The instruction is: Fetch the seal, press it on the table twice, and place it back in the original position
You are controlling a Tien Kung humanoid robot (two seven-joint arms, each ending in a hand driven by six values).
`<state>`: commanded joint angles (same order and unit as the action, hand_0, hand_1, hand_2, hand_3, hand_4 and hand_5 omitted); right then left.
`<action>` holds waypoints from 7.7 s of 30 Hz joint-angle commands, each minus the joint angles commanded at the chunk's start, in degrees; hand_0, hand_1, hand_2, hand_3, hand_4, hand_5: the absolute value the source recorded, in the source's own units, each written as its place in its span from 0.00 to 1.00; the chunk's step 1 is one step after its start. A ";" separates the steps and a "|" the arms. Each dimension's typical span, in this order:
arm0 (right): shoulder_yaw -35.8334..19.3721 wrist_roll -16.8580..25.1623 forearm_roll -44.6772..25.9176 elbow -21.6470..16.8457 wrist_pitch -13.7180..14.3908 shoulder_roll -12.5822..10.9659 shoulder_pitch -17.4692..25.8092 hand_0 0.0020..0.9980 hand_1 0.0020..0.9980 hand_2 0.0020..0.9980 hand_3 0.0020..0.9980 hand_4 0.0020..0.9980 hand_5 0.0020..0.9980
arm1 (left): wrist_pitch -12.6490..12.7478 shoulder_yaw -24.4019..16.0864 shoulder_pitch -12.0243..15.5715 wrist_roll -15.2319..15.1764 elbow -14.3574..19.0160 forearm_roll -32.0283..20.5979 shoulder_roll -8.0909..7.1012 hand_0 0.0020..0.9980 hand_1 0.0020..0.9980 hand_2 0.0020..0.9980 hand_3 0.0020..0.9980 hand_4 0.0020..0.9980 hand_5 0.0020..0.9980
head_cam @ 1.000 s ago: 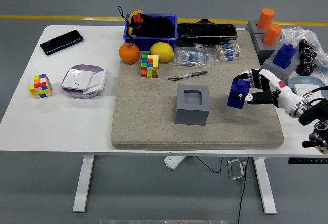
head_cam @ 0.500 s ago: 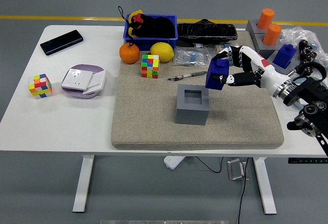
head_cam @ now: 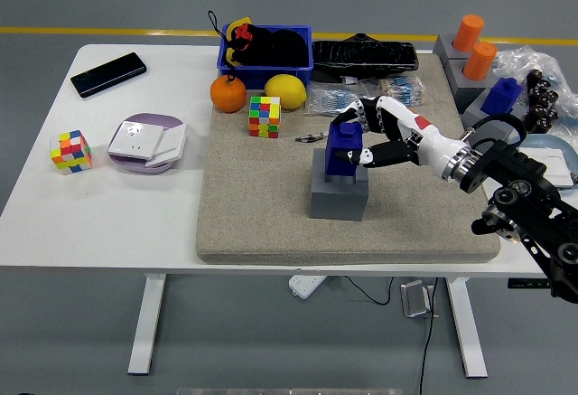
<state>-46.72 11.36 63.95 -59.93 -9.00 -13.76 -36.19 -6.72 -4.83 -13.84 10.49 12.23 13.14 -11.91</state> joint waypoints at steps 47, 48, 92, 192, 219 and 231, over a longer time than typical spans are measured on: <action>3.39 1.59 1.29 4.77 -0.15 0.00 -2.83 0.59 0.47 0.47 0.53 0.74 0.00 | -0.01 0.23 -0.30 -0.05 -0.02 0.10 -0.01 0.73 0.70 0.68 0.76 0.71 0.24; 3.48 1.61 1.35 4.83 -0.18 -0.01 -2.81 0.59 0.47 0.47 0.53 0.74 0.00 | -0.01 0.18 -0.32 -0.06 -0.01 0.16 0.00 0.73 0.70 0.68 0.76 0.71 0.24; 3.41 2.25 3.24 4.43 -2.17 0.40 -2.64 0.93 0.91 0.91 0.94 1.00 0.27 | -0.17 0.46 -0.38 0.01 -0.08 -0.06 0.05 0.73 0.70 0.68 0.76 0.72 0.24; -64.44 -6.85 11.95 -9.03 -4.90 -9.38 32.10 0.88 0.83 0.82 0.81 1.00 0.64 | 1.12 2.79 -2.73 0.30 -0.12 -1.70 -0.37 0.72 0.69 0.68 0.75 0.70 0.26; -65.15 -7.11 12.39 -9.30 -4.93 -9.09 32.82 0.88 0.80 0.80 0.79 1.00 0.64 | 1.08 2.64 -2.41 0.32 -0.20 -1.43 -0.45 0.72 0.69 0.68 0.75 0.69 0.26; -64.06 -7.26 12.40 -9.14 -4.99 -8.91 32.75 0.88 0.80 0.80 0.79 1.00 0.64 | 1.06 2.39 -2.39 0.32 -0.22 -1.43 -0.25 0.72 0.69 0.68 0.75 0.69 0.26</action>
<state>-110.78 4.10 76.35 -69.07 -13.99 -22.67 -3.44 -5.66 -2.44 -16.23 10.82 12.02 11.70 -12.17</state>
